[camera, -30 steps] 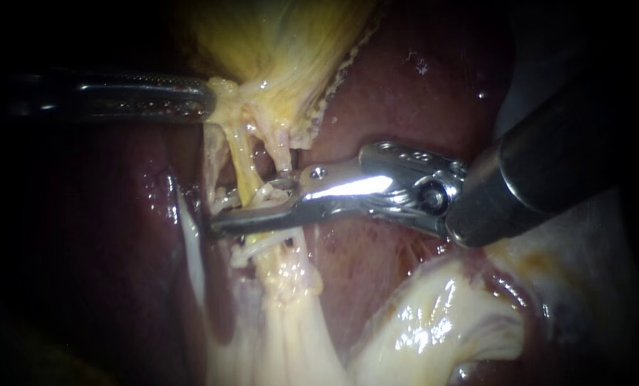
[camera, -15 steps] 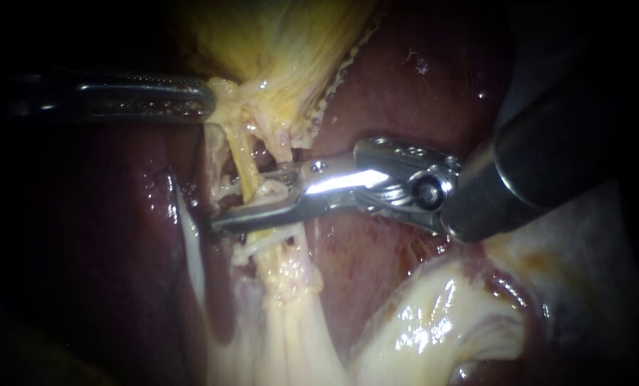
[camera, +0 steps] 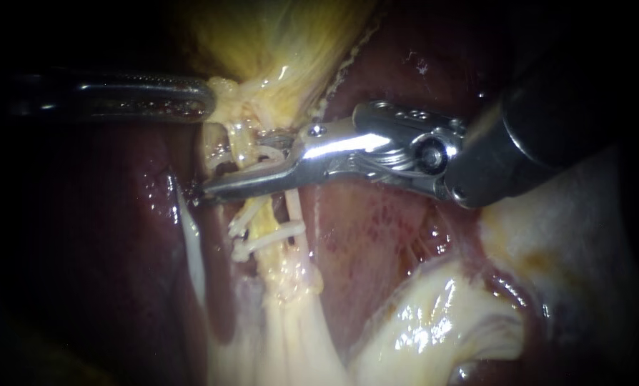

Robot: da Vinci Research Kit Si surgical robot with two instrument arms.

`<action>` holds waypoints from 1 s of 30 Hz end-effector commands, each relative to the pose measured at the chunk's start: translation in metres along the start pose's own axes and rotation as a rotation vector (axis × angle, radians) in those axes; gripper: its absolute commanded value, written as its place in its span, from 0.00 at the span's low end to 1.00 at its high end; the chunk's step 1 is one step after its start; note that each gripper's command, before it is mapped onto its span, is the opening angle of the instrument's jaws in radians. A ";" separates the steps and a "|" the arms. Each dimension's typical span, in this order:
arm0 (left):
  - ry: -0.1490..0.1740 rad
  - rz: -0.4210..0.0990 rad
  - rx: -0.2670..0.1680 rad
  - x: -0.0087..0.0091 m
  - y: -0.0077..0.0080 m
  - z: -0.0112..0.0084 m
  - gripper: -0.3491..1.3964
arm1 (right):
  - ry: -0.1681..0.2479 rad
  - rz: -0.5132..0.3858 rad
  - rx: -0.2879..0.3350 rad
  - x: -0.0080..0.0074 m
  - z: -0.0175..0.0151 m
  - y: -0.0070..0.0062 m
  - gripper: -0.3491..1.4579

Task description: Clipping third clip left tube

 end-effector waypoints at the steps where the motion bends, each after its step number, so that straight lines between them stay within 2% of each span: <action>1: 0.000 0.000 0.000 0.0000 0.0000 0.0000 0.00 | 0.019 0.002 0.010 0.0001 0.0000 -0.0003 0.47; 3: 0.000 0.000 0.000 0.0000 0.0000 0.0000 0.00 | 0.046 0.004 0.031 0.0003 0.0000 -0.0007 0.47; 6: 0.000 0.000 0.000 0.0000 0.0000 0.0000 0.00 | 0.076 0.008 0.102 0.0011 0.0000 -0.0017 0.46; 8: 0.000 0.000 0.000 0.0000 0.0000 0.0000 0.00 | 0.077 0.009 0.151 0.0017 -0.0001 -0.0024 0.46; 11: 0.000 0.000 0.000 0.0000 0.0000 0.0000 0.00 | 0.088 0.011 0.188 0.0025 -0.0001 -0.0033 0.45; 15: 0.000 0.000 0.000 0.0000 0.0000 0.0000 0.00 | 0.093 0.013 0.193 0.0028 0.0000 -0.0036 0.44; 19: 0.000 -0.006 0.000 0.0000 0.0000 0.0000 0.00 | 0.096 0.031 0.184 0.0027 -0.0001 -0.0032 0.41; 30: 0.000 -0.006 0.000 0.0000 0.0000 0.0001 0.00 | 0.101 0.078 0.172 0.0023 -0.0008 -0.0022 0.20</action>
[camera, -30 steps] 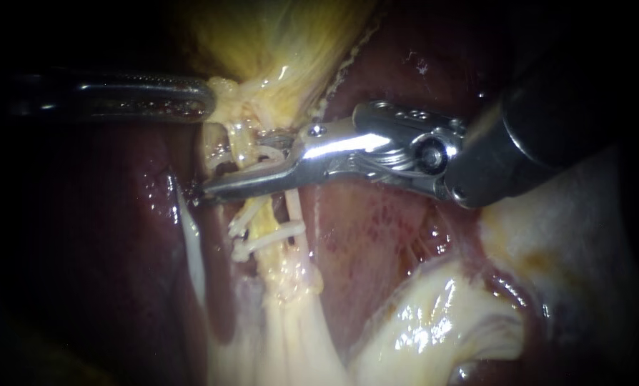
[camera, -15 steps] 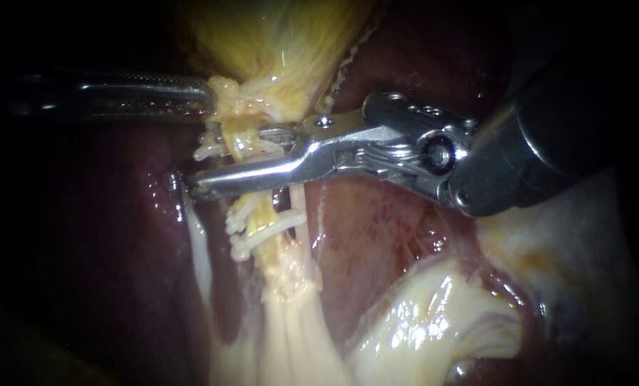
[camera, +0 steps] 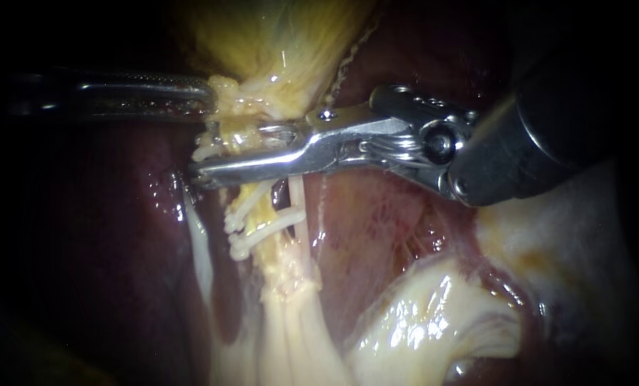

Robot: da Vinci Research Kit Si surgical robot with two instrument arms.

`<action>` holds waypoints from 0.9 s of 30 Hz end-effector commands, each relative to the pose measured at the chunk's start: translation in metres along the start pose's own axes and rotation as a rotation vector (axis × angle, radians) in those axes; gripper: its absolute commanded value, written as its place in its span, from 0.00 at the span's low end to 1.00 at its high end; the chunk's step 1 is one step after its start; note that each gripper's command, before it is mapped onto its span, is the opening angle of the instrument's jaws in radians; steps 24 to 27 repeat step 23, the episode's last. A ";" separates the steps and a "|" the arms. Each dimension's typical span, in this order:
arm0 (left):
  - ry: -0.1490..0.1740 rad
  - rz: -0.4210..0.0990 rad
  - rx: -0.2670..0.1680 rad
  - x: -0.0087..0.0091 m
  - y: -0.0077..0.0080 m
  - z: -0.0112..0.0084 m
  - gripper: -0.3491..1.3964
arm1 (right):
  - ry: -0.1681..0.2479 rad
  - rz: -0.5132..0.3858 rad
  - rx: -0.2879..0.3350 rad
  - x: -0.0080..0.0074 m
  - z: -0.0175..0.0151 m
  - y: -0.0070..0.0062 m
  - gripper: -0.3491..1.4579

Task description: Clipping third clip left tube

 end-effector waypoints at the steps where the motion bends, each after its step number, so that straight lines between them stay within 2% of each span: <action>1: 0.000 0.000 0.000 0.0000 0.0000 0.0000 0.00 | 0.000 -0.001 0.001 0.0000 0.0000 0.0000 0.18; 5: 0.000 0.000 0.000 0.0000 0.0000 0.0000 0.00 | -0.001 0.004 0.001 0.0000 0.0000 0.0000 0.10; 7: 0.000 0.000 0.000 0.0000 0.0000 0.0000 0.00 | -0.001 0.004 0.002 -0.0001 -0.0001 0.0000 0.00; 27: 0.000 0.000 -0.001 0.0000 0.0000 0.0001 0.00 | -0.010 0.017 -0.006 -0.0008 -0.0005 0.0006 0.00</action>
